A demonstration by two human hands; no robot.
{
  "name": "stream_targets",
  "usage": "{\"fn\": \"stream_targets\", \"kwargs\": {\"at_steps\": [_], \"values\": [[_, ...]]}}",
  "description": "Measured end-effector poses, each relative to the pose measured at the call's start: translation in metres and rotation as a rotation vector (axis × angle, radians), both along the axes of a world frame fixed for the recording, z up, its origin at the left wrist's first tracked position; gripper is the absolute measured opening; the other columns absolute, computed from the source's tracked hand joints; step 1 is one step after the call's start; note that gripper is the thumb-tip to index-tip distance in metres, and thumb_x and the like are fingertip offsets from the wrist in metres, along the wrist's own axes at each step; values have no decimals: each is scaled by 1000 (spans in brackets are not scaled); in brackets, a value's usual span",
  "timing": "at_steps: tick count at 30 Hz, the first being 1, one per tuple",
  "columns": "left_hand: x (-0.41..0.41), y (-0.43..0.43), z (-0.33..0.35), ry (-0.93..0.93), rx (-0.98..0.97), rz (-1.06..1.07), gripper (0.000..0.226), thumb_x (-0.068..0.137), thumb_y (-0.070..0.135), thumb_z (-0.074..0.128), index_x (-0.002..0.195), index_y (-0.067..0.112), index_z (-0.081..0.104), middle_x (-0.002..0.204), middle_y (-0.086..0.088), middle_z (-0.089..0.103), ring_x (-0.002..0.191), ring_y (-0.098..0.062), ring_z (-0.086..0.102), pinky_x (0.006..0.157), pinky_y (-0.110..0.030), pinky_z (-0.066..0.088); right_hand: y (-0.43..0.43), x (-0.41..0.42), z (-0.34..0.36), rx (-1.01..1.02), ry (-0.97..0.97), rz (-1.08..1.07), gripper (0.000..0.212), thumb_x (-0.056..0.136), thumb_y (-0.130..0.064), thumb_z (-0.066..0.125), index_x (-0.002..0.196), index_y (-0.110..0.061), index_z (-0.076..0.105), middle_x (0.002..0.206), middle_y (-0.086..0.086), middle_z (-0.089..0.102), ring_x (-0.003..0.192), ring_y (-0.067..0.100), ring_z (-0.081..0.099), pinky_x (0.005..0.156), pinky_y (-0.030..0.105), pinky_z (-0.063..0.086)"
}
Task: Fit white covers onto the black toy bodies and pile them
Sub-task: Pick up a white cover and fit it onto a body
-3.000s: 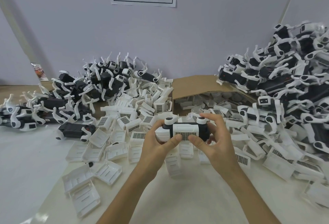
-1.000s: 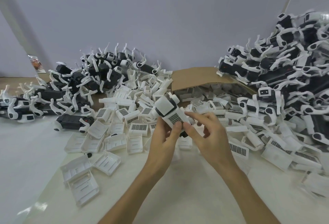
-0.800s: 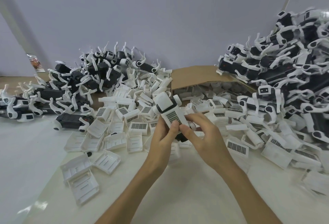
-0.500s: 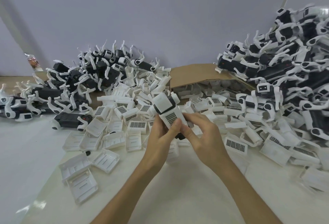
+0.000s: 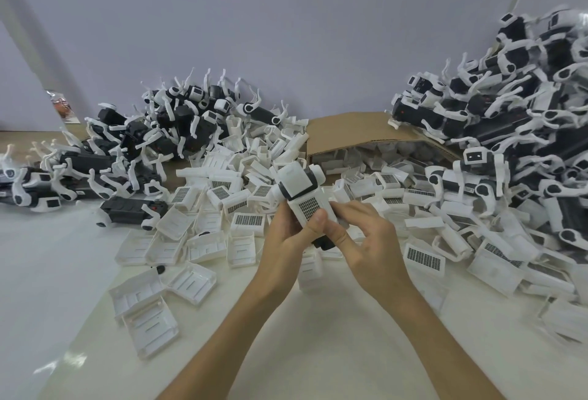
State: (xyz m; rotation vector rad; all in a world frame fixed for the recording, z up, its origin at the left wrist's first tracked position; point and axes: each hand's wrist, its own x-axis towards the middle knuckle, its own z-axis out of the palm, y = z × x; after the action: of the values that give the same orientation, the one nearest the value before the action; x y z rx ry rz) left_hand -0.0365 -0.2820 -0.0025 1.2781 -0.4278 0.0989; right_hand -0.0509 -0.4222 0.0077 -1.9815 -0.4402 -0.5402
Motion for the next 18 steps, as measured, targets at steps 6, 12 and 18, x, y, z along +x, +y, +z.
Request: {"fn": "stream_targets", "kwargs": {"at_steps": [6,12,18], "values": [[-2,-2,3,68,-75,-6,21,91,36,63,106,24,72,98,-10,76,95,-27,74,80,-32,58,-1,1,2,17,-45,-13,32,85,-33,68,115,-19,71,110,-13,67,113,9,59,96,20,44],[2,5,6,208,-181,-164,50,87,33,67,127,3,62,109,-18,69,101,-31,68,78,-33,54,6,1,-3,42,9,40,34,91,-52,57,121,-36,61,118,-20,61,120,7,55,95,15,42],[0,3,5,201,-233,-187,46,87,26,66,124,-2,60,101,-16,67,95,-31,66,83,-40,53,15,0,-6,12,-126,-30,29,100,-42,51,112,-25,70,86,-9,59,85,16,59,72,30,47]]}}
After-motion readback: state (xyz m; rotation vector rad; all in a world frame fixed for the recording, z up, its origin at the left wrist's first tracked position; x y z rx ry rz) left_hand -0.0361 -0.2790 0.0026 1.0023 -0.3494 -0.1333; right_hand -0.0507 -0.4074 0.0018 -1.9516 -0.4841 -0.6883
